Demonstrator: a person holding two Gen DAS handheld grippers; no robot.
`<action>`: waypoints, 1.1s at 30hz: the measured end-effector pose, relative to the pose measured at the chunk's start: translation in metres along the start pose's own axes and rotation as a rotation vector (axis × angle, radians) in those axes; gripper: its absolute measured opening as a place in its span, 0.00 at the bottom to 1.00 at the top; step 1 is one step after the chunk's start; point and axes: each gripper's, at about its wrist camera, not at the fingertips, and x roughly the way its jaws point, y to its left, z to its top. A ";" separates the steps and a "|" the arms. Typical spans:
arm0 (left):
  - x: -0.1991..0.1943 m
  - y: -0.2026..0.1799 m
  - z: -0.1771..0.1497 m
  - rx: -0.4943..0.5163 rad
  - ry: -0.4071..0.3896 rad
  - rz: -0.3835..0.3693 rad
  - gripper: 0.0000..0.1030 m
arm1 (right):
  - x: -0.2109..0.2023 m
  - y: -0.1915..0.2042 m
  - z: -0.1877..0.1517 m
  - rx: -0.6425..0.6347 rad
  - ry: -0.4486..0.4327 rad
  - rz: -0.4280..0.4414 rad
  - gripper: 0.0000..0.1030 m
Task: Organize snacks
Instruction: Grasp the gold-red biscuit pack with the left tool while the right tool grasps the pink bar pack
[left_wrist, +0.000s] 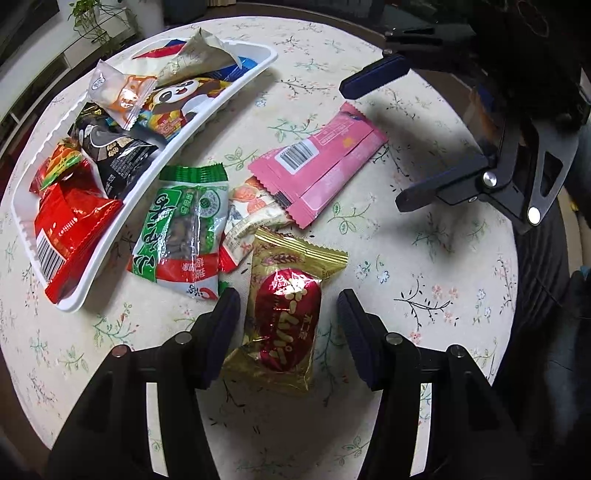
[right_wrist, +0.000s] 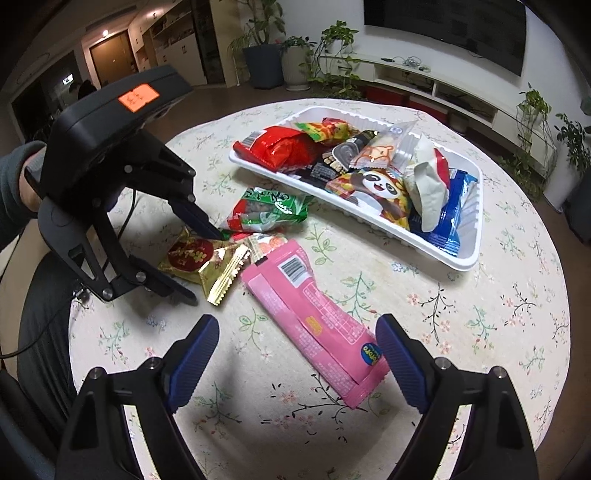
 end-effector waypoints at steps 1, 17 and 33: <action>0.000 -0.001 -0.001 0.003 0.005 0.007 0.52 | 0.000 -0.001 0.000 -0.003 0.005 0.002 0.87; 0.007 -0.034 -0.003 -0.085 0.004 0.141 0.28 | 0.015 0.003 0.011 -0.097 0.072 -0.005 0.79; -0.030 -0.036 -0.067 -0.430 -0.217 0.019 0.28 | 0.050 0.004 0.023 -0.191 0.231 0.018 0.65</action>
